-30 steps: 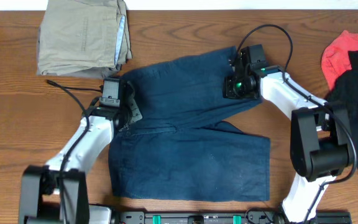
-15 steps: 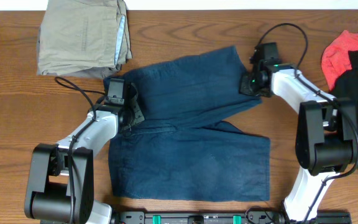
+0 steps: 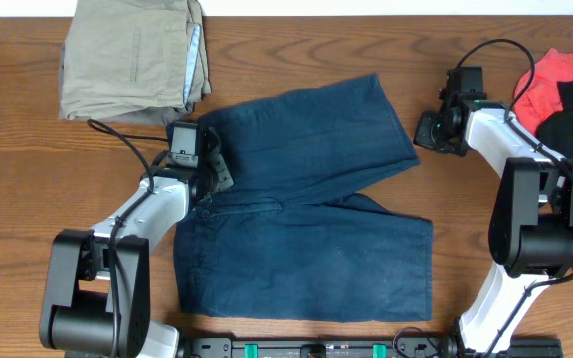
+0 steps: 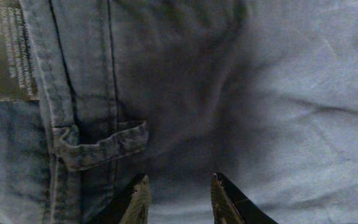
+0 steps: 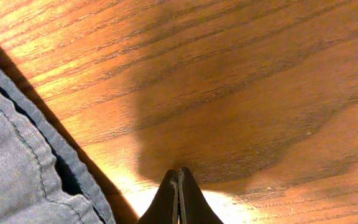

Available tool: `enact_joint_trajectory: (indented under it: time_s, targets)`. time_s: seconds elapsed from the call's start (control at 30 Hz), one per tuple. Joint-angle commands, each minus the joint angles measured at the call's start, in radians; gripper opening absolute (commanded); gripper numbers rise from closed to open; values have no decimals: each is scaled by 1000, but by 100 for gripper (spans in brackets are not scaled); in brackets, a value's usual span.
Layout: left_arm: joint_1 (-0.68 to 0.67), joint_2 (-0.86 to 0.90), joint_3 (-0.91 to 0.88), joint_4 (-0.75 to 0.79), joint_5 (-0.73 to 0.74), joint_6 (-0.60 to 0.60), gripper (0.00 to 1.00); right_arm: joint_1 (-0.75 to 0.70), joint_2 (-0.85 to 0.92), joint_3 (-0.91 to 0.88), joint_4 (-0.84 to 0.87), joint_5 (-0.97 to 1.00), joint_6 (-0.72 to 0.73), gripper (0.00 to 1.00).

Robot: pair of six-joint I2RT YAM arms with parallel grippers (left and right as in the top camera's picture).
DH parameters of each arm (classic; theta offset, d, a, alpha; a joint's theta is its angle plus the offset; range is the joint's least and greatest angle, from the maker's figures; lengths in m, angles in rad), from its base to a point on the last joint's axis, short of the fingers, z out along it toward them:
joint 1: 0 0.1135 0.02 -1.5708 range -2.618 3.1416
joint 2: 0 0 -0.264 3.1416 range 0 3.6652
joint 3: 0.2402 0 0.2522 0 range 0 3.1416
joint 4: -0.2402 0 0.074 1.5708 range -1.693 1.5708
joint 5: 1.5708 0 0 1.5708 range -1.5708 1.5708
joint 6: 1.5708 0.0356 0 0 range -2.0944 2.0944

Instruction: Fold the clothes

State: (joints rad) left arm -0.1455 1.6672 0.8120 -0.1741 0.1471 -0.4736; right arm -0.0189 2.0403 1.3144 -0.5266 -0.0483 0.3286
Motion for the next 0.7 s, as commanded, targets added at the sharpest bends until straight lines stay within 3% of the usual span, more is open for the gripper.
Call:
enact_joint_trajectory:
  time_s: [0.0,0.27,0.47,0.67]
  targets:
    - [4,13,-6,8,2,13,27,2,29,3,-23,-2,8,1]
    - [4,13,-6,65,-1,13,28,13,-35,95,-89,-82,-41,1]
    - [4,13,-6,116,-6,13,69,87,-85,142,-74,-183,-93,1]
    - [4,13,-6,93,-66,12,90,190,-35,142,-47,-146,-108,1]
